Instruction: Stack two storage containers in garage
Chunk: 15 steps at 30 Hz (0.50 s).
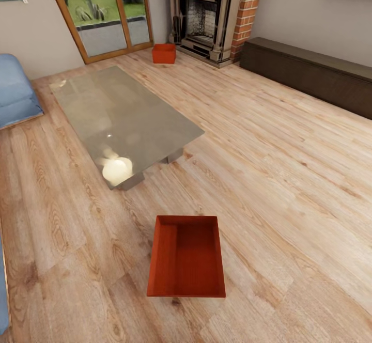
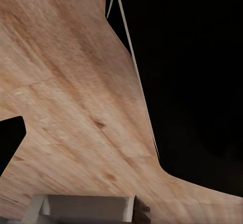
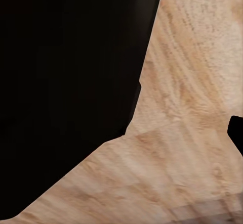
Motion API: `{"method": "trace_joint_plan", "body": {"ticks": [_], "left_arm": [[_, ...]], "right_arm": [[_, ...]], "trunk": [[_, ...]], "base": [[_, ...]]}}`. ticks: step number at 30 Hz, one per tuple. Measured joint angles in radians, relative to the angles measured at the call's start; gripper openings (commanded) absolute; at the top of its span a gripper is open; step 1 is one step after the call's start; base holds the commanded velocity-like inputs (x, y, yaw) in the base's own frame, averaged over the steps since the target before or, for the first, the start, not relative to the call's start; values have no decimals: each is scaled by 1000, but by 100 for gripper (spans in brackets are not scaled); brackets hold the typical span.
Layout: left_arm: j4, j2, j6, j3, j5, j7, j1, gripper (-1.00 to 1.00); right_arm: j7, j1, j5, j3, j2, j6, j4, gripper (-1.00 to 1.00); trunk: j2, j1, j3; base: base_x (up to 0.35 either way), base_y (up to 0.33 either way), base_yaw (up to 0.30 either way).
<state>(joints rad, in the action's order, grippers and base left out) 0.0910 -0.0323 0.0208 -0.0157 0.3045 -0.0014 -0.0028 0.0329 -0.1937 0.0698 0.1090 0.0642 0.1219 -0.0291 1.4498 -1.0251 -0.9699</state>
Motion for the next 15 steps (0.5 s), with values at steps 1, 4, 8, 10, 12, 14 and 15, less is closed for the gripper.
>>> {"method": "trace_joint_plan", "body": {"ticks": [1, 4, 8, 10, 12, 14, 15], "left_arm": [[1, 0, 0, 0, 0, 0, 0, 100], [8, -1, 23, -3, 3, 1, 0, 100], [116, -22, 33, -3, 7, 4, 0, 100], [154, -39, 29, -5, 9, 6, 0, 100], [178, -50, 20, -5, 9, 20, 0, 100], [209, -66, 3, -6, 6, 79, 0, 100], [217, -75, -8, -6, 6, 123, -4, 100]], "right_arm": [[0, 0, 1, 0, 0, 0, 0, 100], [-10, 0, 6, 3, -1, -2, 5, 100], [-69, -1, -7, -15, 48, -5, 126, 100], [-98, -1, -29, -30, 60, -21, 216, 100], [-129, 2, -46, -36, 63, -35, 257, 100], [-170, -6, -60, -40, 65, -46, 280, 100], [-184, -22, -64, -40, 66, -53, 286, 100]], "trunk": [[0, 0, 0], [0, 0, 0], [0, 0, 0], [0, 0, 0], [0, 0, 0], [0, 0, 0], [0, 0, 0]], "base": [[0, 0, 0], [0, 0, 0], [0, 0, 0], [0, 0, 0], [0, 0, 0], [0, 0, 0], [0, 0, 0]]}}
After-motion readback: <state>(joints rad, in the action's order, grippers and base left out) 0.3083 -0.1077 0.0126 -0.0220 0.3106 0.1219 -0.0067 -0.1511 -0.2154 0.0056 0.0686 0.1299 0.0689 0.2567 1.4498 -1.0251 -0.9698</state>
